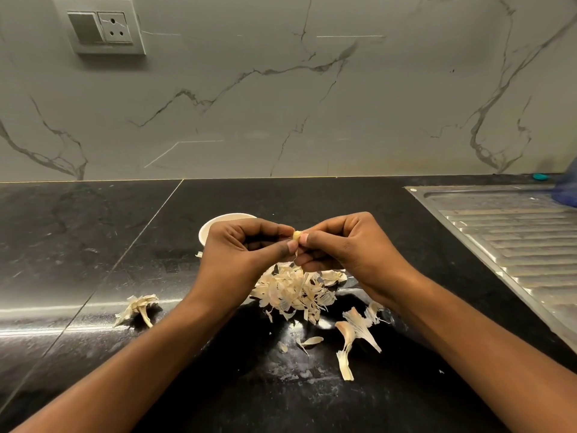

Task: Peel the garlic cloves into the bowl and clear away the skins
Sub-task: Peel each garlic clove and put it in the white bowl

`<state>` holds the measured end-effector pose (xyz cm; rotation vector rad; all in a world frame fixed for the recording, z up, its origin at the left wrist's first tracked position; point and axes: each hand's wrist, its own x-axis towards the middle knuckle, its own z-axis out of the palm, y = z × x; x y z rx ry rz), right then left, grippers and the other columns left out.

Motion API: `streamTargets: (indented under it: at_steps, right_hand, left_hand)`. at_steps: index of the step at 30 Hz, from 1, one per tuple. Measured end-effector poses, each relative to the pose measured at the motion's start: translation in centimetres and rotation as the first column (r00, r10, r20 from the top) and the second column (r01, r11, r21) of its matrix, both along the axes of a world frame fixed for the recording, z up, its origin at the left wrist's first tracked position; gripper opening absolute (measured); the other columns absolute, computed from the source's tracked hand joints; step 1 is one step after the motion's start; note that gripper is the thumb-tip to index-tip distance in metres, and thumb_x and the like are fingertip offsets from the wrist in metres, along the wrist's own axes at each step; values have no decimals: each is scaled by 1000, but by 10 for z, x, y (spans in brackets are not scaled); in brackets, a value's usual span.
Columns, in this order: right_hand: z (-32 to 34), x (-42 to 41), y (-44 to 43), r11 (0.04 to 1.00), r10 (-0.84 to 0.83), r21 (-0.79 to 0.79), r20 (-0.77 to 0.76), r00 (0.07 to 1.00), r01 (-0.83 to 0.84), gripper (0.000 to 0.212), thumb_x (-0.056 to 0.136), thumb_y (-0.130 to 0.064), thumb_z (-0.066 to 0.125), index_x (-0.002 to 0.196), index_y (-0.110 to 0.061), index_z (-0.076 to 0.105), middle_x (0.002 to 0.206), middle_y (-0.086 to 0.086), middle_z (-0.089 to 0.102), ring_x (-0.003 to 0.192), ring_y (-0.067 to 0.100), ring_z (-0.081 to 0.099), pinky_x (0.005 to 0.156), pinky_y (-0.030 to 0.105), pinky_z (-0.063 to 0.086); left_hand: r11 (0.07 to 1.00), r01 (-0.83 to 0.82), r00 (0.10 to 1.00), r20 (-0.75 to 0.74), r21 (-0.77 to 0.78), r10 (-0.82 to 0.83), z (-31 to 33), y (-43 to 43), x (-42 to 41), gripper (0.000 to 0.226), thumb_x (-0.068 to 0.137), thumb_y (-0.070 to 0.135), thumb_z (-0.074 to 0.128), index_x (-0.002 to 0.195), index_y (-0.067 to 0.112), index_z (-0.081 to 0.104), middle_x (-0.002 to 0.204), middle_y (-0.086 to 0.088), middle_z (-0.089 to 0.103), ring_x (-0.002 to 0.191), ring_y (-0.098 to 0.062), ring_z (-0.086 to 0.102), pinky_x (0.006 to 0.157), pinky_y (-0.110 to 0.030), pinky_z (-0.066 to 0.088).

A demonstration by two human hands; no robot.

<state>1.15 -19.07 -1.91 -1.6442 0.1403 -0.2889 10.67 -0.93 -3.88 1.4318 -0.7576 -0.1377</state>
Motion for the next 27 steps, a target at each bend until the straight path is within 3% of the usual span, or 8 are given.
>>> streamTargets:
  at_steps: [6,13,27]
  right_hand:
    - [1,0,-1,999,0,38,20,1000,0,15,91,-6,78,104,0,78,92,21,80,82,29,80,71,29,66]
    - [0,0,-5,999,18,43,18,1000,-18,18,91,-7,78,106,3,76,96,21,80,89,33,80,79,35,67]
    - [1,0,-1,997,11,-78,50,999,-7,12,93,-3,77,103,4,78,89,15,81,85,29,81,72,29,66]
  left_hand:
    - [996,92,990,-108,-19,-93,2,-1,1,31,84,-3,78,115,-1,76,98,-13,81,91,-27,79,78,-30,64]
    - [997,62,993,-96,-51,-67,0,-2,0,25,83,-7,79,108,-4,77,95,-16,80,85,-28,79,73,-27,64]
    - [988,-107,972,222,116,79,-1,0,-1,17,83,8,87,99,12,83,87,3,81,81,-19,79,76,-39,67]
